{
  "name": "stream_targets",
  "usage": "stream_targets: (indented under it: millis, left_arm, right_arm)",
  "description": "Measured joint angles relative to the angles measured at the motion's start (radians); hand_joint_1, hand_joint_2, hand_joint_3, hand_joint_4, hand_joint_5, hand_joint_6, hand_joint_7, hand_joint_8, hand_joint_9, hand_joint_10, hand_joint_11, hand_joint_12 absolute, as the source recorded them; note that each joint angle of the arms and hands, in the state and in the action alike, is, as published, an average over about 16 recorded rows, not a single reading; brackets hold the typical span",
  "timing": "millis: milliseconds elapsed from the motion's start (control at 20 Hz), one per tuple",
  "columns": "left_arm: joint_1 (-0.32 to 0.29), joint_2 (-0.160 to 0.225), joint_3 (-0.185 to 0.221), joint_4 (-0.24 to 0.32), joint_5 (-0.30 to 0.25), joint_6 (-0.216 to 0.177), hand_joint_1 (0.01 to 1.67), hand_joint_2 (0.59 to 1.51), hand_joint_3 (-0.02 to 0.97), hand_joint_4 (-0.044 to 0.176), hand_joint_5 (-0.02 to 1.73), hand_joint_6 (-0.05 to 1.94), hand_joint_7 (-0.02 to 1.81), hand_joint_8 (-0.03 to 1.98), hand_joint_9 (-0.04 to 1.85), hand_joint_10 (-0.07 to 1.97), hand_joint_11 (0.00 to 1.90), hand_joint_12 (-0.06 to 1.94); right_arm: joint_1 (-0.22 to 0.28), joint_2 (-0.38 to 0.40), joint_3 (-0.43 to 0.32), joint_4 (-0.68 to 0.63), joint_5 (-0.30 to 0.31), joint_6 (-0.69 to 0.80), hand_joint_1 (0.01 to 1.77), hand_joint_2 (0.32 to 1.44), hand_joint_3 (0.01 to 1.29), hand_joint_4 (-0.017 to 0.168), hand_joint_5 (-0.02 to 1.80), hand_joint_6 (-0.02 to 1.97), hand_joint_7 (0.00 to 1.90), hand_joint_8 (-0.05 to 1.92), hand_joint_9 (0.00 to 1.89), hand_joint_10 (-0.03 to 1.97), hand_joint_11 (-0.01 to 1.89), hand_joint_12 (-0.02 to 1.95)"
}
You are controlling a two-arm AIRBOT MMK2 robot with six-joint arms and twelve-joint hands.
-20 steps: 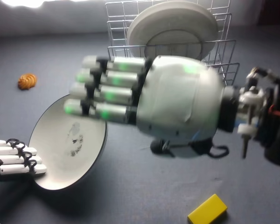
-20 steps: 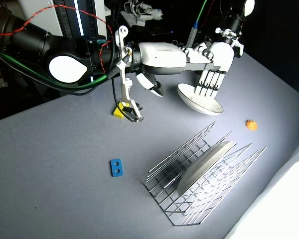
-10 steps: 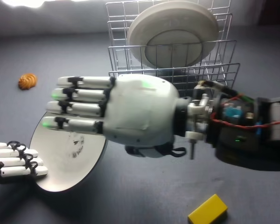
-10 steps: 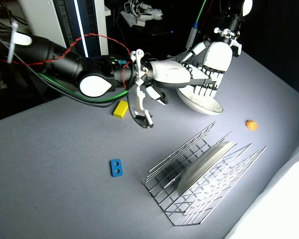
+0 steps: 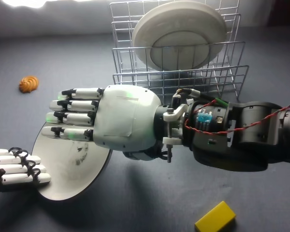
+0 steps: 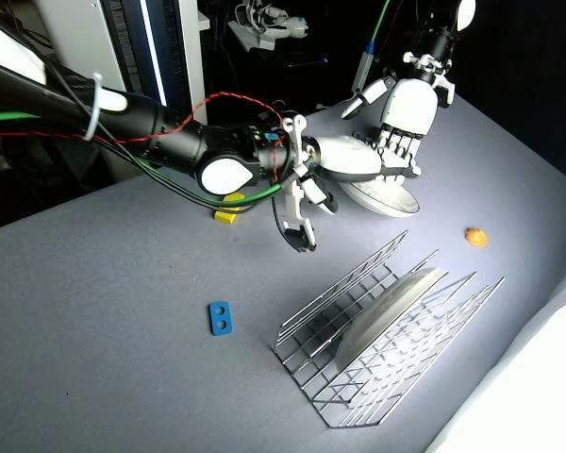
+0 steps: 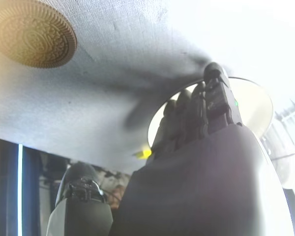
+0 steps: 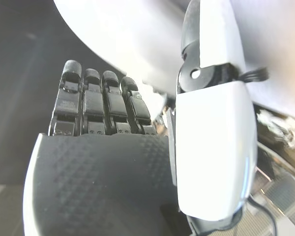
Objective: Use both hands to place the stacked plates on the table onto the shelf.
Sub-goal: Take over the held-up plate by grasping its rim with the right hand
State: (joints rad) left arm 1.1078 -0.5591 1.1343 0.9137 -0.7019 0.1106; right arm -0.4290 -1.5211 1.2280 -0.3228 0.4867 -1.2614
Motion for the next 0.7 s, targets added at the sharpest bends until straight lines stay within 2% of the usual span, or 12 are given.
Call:
stream_targets:
  millis: [300, 700]
  left_arm:
    - [0.006, 0.0, -0.001, -0.009, -0.002, 0.0, 0.01, 1.049, 0.02, -0.007, 0.01, -0.01, -0.01, -0.01, -0.02, -0.04, 0.03, 0.03]
    - [0.013, 0.0, -0.001, -0.023, -0.007, 0.0, 0.01, 1.05, 0.02, -0.006, 0.02, -0.01, -0.01, -0.01, -0.03, -0.04, 0.03, 0.03]
  right_arm:
    - [0.002, -0.048, 0.044, 0.0, -0.029, -0.003, 1.26, 0.89, 0.02, 0.003, 0.04, 0.03, 0.04, 0.01, 0.03, 0.02, 0.02, 0.37]
    - [0.009, -0.078, 0.055, -0.005, -0.05, -0.008, 1.23, 0.94, 0.01, 0.003, 0.26, 0.03, 0.28, 0.02, 0.26, 0.06, 0.04, 0.9]
